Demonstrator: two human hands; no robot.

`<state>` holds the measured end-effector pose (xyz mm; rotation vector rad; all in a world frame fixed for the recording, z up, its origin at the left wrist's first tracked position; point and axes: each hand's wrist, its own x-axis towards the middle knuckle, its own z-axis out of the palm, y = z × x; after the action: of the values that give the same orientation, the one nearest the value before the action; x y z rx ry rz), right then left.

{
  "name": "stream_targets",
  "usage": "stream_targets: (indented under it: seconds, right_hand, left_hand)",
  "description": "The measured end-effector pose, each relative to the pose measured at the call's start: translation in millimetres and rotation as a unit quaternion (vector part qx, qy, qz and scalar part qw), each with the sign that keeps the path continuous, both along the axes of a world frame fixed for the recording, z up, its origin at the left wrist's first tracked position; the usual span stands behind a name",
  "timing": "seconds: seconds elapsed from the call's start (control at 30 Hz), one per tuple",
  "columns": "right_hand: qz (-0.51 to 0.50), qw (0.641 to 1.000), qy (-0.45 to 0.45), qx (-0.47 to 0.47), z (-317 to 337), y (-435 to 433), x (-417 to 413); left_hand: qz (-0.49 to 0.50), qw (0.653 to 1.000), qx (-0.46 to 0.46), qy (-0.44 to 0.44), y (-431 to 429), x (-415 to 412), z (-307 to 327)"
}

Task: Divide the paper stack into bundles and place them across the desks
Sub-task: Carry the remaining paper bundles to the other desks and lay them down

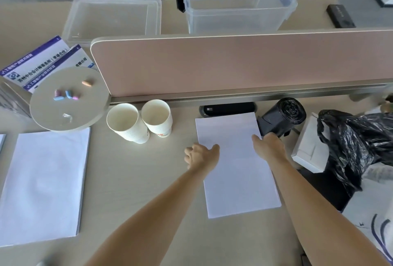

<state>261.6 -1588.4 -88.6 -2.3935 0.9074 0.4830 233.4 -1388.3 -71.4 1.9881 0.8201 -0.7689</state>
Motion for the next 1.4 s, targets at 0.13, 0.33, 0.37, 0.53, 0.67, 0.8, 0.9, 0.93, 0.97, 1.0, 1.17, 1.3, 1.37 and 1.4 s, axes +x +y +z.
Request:
stream_targets:
  seconds: [0.13, 0.33, 0.37, 0.53, 0.67, 0.8, 0.9, 0.93, 0.97, 1.0, 1.17, 1.3, 1.37, 1.4]
  right_hand:
    - [0.018, 0.999, 0.021, 0.016, -1, 1, 4]
    - [0.019, 0.999, 0.024, 0.044, 5, -2, -1]
    - [0.014, 0.999, 0.021, 0.048, 6, -5, -3]
    - [-0.012, 0.998, 0.053, 0.022, 8, -19, -32]
    - [0.01, 0.998, 0.058, 0.008, 11, -14, -47]
    - [0.01, 0.998, 0.055, 0.036, 20, -9, -47]
    - [0.003, 0.998, 0.054, 0.043, 22, -12, -55]
    - [0.007, 0.998, 0.058, 0.038, 20, -13, -60]
    - [0.011, 0.997, 0.065, 0.029, 20, -14, -65]
    - [0.019, 0.997, 0.069, 0.019, 19, -14, -69]
    - [0.025, 0.996, 0.083, 0.023, 21, -9, -77]
    - [0.016, 0.997, 0.076, 0.028, 22, -10, -80]
    - [0.016, 0.998, 0.061, 0.023, 20, -12, -84]
    - [0.019, 0.998, 0.055, 0.022, 18, -13, -86]
  left_hand:
    - [0.019, 1.0, -0.024, 0.005, 1, 5, 3]
    - [0.031, 0.999, -0.044, 0.006, 5, 2, 0]
    - [0.039, 0.998, -0.047, 0.007, 7, 0, -1]
    - [0.089, 0.994, -0.059, 0.03, 10, -27, 1]
    - [0.074, 0.992, -0.094, 0.024, 6, -45, 7]
    - [0.079, 0.991, -0.105, 0.022, 4, -46, 12]
    - [0.1, 0.989, -0.103, 0.03, 8, -52, 8]
    - [0.108, 0.988, -0.105, 0.035, 10, -55, 5]
    - [0.112, 0.987, -0.109, 0.043, 10, -59, 6]
    - [0.116, 0.985, -0.117, 0.045, 9, -63, 6]
    - [0.127, 0.981, -0.143, 0.042, 6, -78, 15]
    - [0.137, 0.979, -0.148, 0.031, 7, -80, 19]
    - [0.143, 0.977, -0.155, 0.033, 10, -81, 19]
    - [0.142, 0.976, -0.163, 0.033, 12, -81, 19]
